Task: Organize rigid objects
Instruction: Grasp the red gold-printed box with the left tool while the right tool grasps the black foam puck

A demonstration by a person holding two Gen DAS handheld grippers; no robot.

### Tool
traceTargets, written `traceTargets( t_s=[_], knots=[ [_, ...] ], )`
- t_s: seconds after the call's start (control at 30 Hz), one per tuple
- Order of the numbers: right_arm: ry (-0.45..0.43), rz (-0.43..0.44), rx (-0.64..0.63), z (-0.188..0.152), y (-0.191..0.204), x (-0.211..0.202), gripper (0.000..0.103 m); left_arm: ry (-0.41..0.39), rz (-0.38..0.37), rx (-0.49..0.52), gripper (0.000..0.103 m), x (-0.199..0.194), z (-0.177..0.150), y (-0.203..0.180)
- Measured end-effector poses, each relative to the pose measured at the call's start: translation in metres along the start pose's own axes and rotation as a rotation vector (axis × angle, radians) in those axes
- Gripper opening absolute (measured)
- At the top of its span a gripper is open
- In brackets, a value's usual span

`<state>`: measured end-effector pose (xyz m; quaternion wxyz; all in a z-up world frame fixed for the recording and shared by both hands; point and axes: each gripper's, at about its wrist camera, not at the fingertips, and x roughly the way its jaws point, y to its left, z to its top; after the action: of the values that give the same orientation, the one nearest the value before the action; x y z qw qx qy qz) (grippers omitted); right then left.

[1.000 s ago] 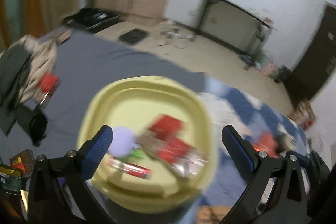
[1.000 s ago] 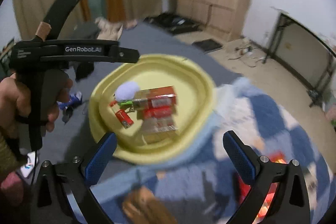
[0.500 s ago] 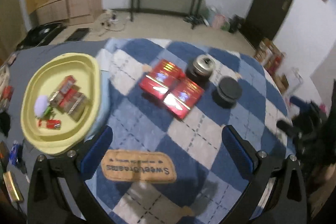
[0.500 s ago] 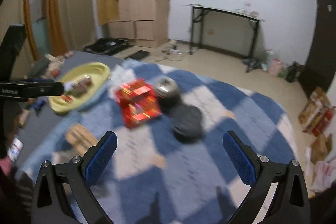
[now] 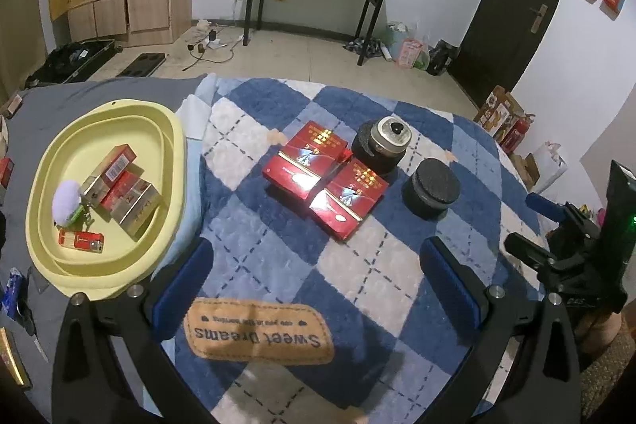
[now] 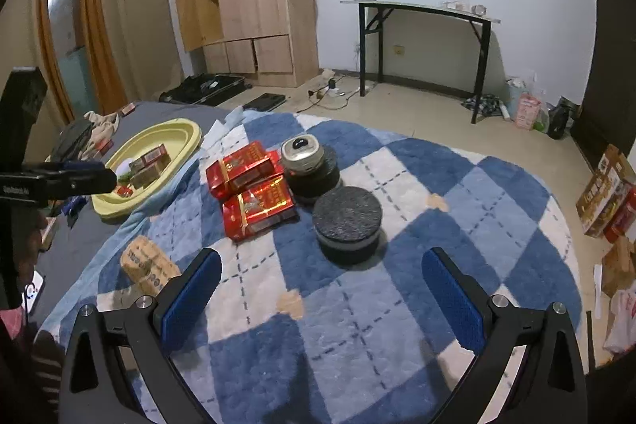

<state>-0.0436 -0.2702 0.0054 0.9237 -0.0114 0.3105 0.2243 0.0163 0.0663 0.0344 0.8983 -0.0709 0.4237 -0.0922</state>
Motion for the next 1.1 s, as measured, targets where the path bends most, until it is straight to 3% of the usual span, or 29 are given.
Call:
traceTargets(
  t_s=[0.1,0.27,0.4,0.53,0.63,0.7,0.77,0.8,0.83,0.9,0.93,1.0,1.1],
  knots=[
    [0.018,-0.009,-0.001,0.001,0.0,0.018,0.103,0.009,-0.007,0.021,0.103,0.013,0.005,0.0],
    [0.007,-0.043,0.016,0.003,-0.007,0.058,0.103,0.026,0.0,0.17,0.103,0.057,0.034,-0.01],
    [0.023,-0.048,0.018,0.003,-0.012,0.091,0.103,0.057,-0.055,0.202,0.102,0.095,0.053,-0.001],
    [0.014,-0.082,0.014,0.001,-0.022,0.115,0.103,0.089,-0.054,0.233,0.098,0.128,0.056,0.004],
    [-0.003,-0.045,0.048,0.001,-0.033,0.135,0.103,0.091,-0.056,0.229,0.094,0.145,0.054,0.008],
    [0.003,0.029,0.05,0.001,-0.036,0.146,0.102,0.077,-0.059,0.235,0.094,0.151,0.053,0.009],
    [0.006,0.016,0.011,0.002,-0.032,0.154,0.102,0.077,-0.065,0.232,0.094,0.156,0.052,0.011],
    [0.016,-0.005,-0.005,0.002,-0.031,0.159,0.101,0.067,-0.072,0.226,0.093,0.156,0.052,0.012],
    [0.022,-0.002,-0.011,0.003,-0.031,0.164,0.093,0.055,-0.077,0.219,0.091,0.156,0.051,0.013],
    [0.025,-0.004,-0.018,0.003,-0.03,0.17,0.075,0.047,-0.079,0.21,0.067,0.156,0.051,0.013],
    [0.037,-0.006,-0.02,0.003,-0.03,0.174,0.069,0.046,-0.071,0.205,0.067,0.156,0.052,0.013],
    [0.038,-0.001,-0.027,0.001,-0.029,0.177,0.069,0.06,-0.08,0.194,0.067,0.156,0.052,0.013],
    [0.027,-0.016,-0.02,0.001,-0.03,0.175,0.068,0.034,-0.037,0.206,0.065,0.148,0.05,0.011]
  ],
)
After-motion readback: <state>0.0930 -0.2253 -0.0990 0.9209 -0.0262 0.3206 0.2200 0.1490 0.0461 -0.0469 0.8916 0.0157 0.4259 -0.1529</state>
